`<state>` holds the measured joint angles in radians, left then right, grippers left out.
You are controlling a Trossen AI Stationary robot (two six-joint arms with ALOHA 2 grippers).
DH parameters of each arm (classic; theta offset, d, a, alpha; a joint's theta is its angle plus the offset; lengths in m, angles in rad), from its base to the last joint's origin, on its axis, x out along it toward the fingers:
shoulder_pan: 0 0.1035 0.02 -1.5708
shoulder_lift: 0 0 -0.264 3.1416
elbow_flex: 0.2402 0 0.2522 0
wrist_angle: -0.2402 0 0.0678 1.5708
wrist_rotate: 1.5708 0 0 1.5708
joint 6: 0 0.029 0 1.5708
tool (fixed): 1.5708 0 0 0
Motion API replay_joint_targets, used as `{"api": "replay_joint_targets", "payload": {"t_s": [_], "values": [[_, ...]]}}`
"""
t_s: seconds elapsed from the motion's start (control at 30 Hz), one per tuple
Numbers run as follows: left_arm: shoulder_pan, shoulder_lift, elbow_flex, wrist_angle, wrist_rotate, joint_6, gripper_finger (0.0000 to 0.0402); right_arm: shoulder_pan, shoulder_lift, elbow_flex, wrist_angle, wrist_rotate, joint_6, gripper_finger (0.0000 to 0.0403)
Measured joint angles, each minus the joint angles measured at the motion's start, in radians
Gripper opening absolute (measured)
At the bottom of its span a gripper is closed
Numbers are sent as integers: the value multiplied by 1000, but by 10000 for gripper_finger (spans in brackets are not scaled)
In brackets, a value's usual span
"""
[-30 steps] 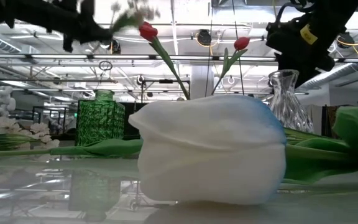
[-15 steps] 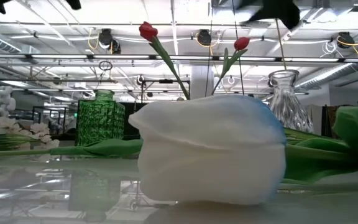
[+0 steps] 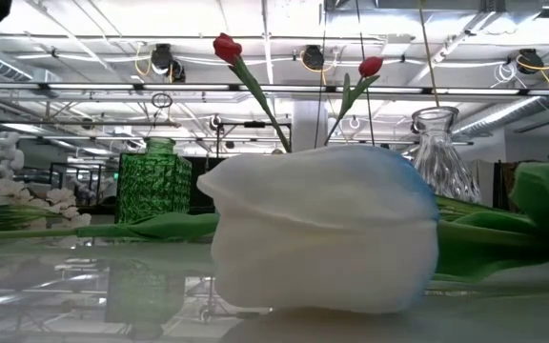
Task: Sort flowers into vase by color
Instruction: Put the top white flowers into the green vase
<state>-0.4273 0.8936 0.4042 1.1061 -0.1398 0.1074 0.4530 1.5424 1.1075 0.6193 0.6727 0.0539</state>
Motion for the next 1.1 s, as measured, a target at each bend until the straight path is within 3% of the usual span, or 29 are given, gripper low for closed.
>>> {"api": "replay_joint_targets", "payload": {"t_s": [0.2, 0.43, 0.8, 0.93, 1.1], "values": [[-46, 182, 11, 178, -59, 90, 14, -43, 205, 258, -229, -51, 16, 167], [-56, 300, 73, 205, 5, 92, 14, -84, 367, 472, -382, -140, 34, 167], [-64, 344, 91, 206, 37, 120, 14, -103, 406, 511, -385, -214, 31, 167], [-65, 344, 91, 213, 38, 119, 14, -105, 406, 511, -384, -290, 31, 165], [-64, 344, 91, 200, 38, 119, 15, -108, 406, 511, -384, -309, 34, 119]]}}
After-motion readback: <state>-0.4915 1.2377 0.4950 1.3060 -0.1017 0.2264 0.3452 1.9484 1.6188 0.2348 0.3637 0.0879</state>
